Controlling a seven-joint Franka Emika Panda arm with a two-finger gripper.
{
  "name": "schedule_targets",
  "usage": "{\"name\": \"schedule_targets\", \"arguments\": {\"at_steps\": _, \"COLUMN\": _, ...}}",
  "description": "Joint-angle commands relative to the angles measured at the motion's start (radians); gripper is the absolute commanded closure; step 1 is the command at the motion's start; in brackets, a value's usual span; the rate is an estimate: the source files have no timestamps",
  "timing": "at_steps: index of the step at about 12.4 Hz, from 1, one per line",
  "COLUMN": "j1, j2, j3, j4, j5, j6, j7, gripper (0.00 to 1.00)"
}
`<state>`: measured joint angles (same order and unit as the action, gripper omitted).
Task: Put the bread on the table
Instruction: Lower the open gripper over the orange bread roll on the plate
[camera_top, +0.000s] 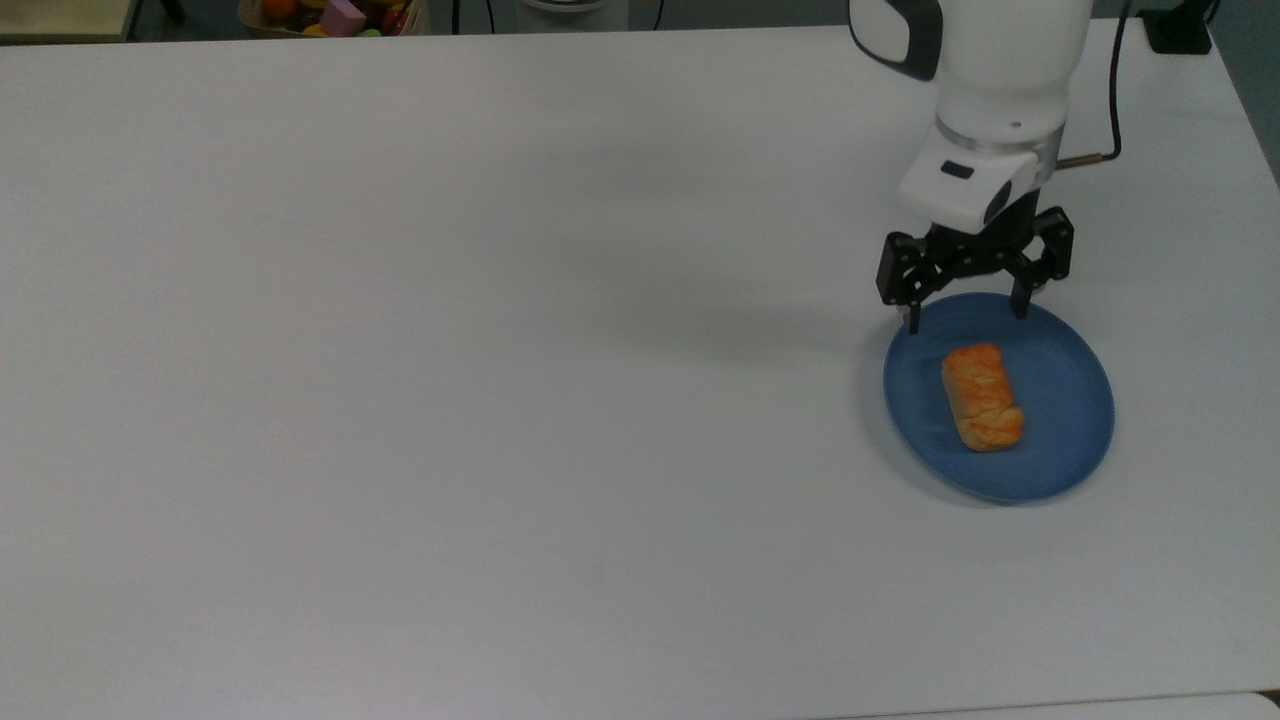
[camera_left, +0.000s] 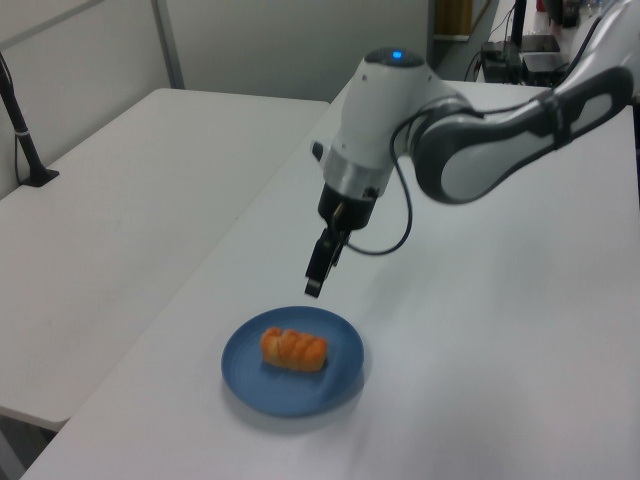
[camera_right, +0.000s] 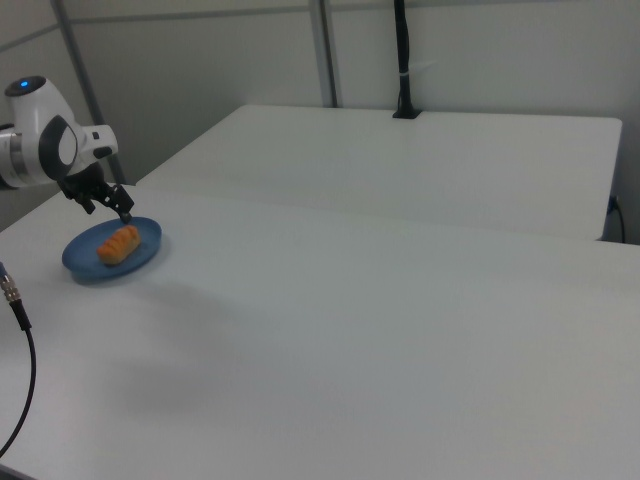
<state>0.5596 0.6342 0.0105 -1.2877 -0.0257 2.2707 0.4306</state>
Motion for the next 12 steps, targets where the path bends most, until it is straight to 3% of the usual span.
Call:
{"name": "schedule_targets", "arguments": {"at_steps": 1, "j1": 0.034, "j2": 0.139, "j3": -0.017, "j4": 0.106, "j5": -0.081, "j6": 0.102, "j7": 0.124, "gripper": 0.0}}
{"name": "schedule_targets", "arguments": {"at_steps": 6, "j1": 0.063, "j2": 0.225, "j3": -0.018, "j4": 0.108, "j5": -0.224, "j6": 0.216, "j7": 0.235, "gripper": 0.0}}
{"name": "schedule_targets", "arguments": {"at_steps": 9, "j1": 0.071, "j2": 0.234, "j3": -0.015, "j4": 0.1, "j5": -0.264, "j6": 0.245, "j7": 0.255, "gripper": 0.01}}
{"name": "schedule_targets", "arguments": {"at_steps": 12, "j1": 0.069, "j2": 0.231, "j3": -0.012, "j4": 0.091, "j5": -0.283, "j6": 0.247, "j7": 0.254, "gripper": 0.4}}
